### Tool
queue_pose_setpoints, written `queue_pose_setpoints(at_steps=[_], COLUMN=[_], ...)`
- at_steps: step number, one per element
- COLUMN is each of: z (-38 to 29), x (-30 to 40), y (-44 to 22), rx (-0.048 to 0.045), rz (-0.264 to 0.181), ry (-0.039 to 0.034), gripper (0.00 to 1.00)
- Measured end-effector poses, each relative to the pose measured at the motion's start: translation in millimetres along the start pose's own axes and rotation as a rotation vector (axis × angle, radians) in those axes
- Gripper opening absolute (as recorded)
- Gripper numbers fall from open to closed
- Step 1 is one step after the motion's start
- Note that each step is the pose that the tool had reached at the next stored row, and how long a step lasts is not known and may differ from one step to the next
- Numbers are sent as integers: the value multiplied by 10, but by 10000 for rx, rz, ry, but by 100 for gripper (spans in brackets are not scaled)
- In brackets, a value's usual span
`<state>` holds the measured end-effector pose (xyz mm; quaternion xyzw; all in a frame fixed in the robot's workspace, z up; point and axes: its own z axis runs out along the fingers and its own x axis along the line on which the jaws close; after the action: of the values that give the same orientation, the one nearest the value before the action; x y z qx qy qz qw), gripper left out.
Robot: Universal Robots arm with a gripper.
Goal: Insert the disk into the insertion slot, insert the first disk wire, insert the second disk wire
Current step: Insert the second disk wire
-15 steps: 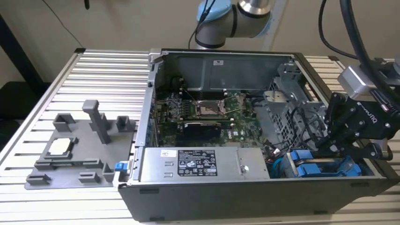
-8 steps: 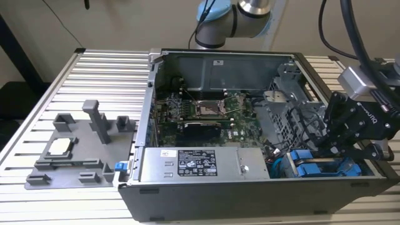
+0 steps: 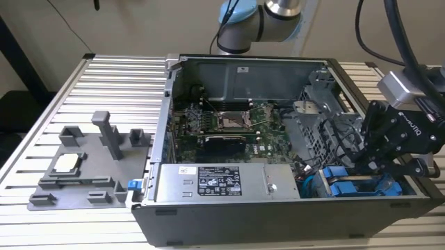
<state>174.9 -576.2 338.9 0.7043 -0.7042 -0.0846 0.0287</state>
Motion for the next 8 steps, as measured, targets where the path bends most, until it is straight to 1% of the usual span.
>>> queue_pose_setpoints(at_steps=[3, 8], z=[-30, -106], x=[-3, -8], y=[5, 17], rx=[-29, -85], rz=[7, 17], ry=[0, -2], gripper=[24, 24])
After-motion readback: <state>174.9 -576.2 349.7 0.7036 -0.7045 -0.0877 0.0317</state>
